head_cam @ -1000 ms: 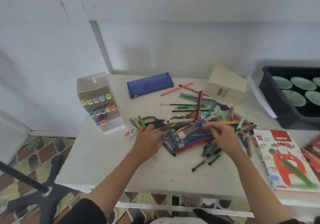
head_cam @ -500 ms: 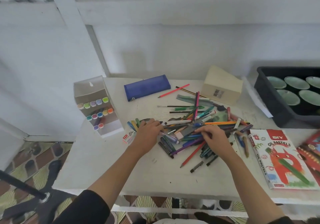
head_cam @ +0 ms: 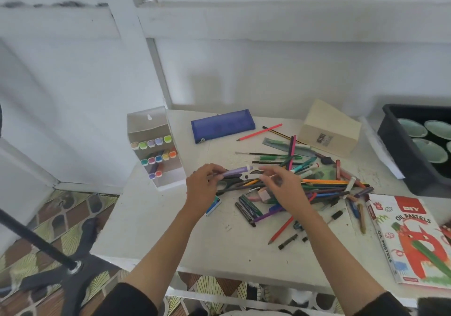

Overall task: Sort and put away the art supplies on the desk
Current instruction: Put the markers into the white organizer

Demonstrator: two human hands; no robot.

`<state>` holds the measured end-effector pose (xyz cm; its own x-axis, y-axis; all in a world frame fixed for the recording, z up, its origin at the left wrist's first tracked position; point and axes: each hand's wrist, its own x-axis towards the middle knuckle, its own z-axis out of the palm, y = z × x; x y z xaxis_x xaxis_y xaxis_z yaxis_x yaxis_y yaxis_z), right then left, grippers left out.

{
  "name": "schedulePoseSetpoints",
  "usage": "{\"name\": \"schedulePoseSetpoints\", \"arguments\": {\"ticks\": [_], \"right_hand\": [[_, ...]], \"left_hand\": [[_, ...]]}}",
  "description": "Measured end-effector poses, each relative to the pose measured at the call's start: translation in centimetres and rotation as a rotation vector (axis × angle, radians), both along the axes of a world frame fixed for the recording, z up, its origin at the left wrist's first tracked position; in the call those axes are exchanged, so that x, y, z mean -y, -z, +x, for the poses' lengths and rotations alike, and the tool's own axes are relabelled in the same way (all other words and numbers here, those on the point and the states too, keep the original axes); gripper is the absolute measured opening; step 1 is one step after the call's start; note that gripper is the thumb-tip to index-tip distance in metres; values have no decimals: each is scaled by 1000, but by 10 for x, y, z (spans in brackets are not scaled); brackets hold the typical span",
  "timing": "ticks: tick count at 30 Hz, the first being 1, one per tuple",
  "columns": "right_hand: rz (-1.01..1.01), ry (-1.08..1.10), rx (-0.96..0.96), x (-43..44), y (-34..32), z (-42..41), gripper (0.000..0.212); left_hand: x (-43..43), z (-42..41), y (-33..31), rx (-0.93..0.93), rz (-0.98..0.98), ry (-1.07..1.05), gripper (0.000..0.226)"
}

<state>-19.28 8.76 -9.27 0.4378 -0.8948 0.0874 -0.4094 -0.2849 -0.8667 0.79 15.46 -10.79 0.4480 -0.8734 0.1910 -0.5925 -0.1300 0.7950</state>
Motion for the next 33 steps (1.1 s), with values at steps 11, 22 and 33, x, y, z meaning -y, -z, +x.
{"name": "schedulePoseSetpoints", "arguments": {"ticks": [11,22,33], "right_hand": [[161,63,339,-25,-20,90,9],[-741,-220,64,-52,-17,155,16],[-411,-372,-182,-50,-5,202,32]], "left_hand": [[-51,17,-2,-24,-276,-189,20],[-94,103,4,660,-77,-523,27],[-77,110,-24,920,522,-245,34]]}}
